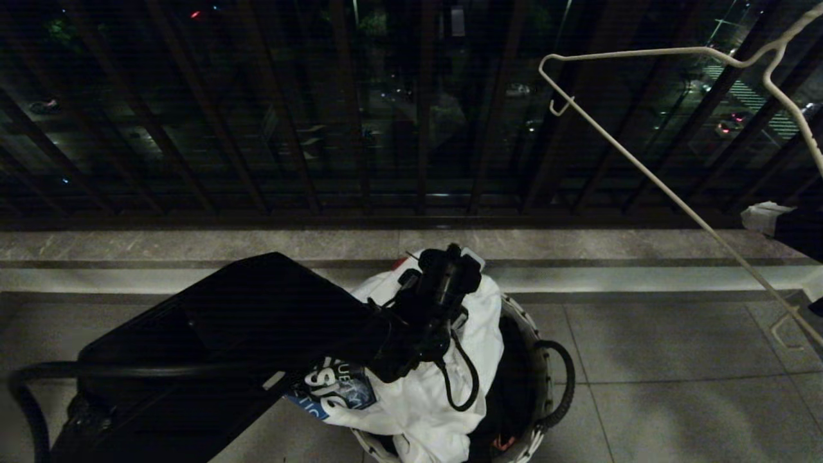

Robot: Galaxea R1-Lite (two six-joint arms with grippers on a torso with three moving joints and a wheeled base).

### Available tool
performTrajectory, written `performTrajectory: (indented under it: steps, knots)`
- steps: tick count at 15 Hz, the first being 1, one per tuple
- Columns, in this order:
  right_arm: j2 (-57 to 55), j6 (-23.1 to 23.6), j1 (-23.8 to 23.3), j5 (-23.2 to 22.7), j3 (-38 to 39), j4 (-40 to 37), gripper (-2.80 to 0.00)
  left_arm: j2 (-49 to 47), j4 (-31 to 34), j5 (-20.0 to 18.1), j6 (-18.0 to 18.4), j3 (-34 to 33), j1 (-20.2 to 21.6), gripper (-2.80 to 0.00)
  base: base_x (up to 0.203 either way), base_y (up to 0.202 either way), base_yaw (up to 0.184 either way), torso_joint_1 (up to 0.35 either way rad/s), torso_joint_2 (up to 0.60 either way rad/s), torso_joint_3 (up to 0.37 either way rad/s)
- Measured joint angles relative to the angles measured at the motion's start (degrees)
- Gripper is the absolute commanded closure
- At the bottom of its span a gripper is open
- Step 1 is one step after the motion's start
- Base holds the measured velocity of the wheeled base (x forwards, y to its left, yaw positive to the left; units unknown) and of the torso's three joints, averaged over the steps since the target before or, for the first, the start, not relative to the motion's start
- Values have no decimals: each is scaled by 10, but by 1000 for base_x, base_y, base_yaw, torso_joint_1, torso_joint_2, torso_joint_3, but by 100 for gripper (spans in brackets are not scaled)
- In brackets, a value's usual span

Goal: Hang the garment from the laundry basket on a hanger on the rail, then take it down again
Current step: Pick up clothes from the basket

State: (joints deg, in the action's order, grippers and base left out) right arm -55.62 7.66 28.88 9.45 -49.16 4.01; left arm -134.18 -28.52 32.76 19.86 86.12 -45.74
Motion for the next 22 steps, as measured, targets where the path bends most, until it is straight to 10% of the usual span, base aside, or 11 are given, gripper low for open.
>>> performTrajectory:
  steps: [22]
  knots:
    - [1,0,0,0,1,0,0,37,-56,1,-10,-75,-9,-280,0,0,0,0,0,0]
